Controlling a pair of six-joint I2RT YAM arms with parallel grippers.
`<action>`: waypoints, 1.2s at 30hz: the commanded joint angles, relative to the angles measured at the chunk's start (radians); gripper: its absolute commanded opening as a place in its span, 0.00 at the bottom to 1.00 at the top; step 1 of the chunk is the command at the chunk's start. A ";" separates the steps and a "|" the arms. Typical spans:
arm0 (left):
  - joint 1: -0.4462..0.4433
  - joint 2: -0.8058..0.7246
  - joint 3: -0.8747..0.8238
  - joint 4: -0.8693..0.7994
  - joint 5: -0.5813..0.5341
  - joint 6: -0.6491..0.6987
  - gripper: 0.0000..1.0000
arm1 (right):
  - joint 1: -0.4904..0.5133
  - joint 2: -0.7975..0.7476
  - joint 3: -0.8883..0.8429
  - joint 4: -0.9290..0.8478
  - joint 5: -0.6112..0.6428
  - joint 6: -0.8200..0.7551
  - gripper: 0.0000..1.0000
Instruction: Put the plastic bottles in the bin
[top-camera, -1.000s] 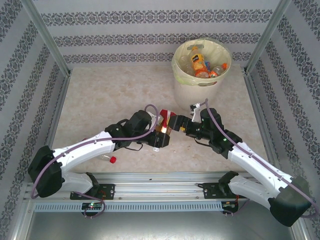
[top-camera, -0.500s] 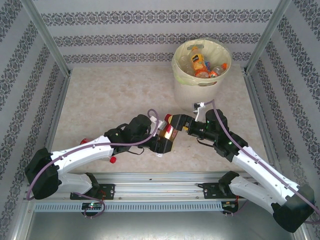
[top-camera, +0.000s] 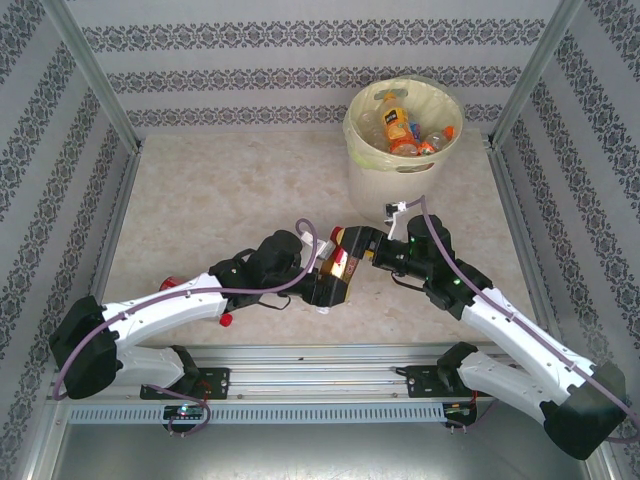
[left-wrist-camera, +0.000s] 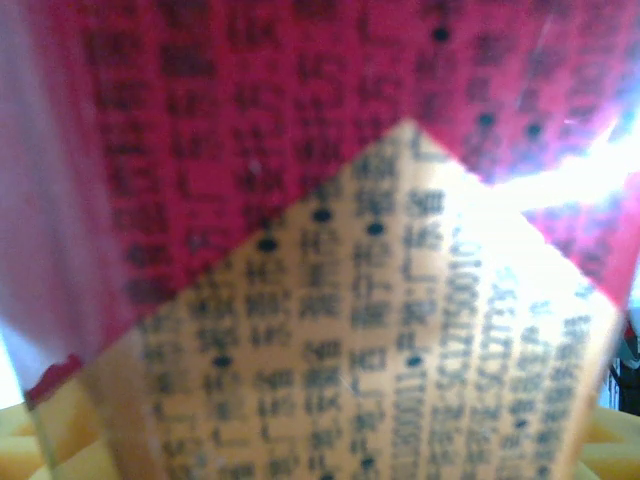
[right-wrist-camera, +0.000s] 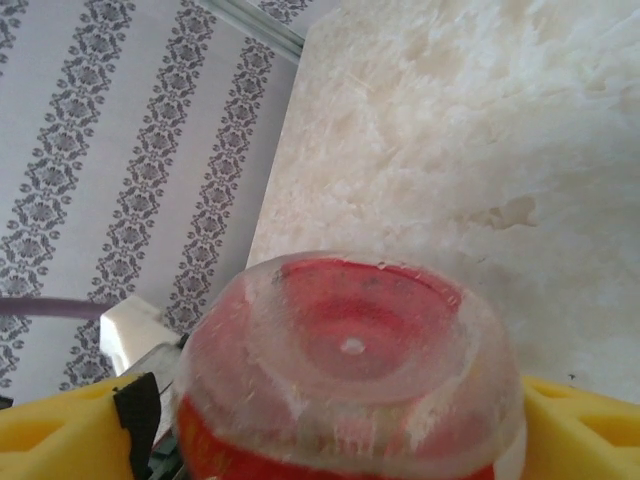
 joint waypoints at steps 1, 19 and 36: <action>-0.025 -0.033 0.002 0.040 -0.007 0.021 0.70 | 0.011 0.011 0.046 -0.016 0.042 -0.002 0.83; -0.044 -0.127 0.109 -0.160 -0.319 0.011 1.00 | -0.093 0.005 0.252 -0.186 0.054 -0.122 0.54; 0.023 -0.526 0.088 -0.853 -0.731 -0.272 1.00 | -0.437 0.346 0.996 -0.451 0.151 -0.524 0.54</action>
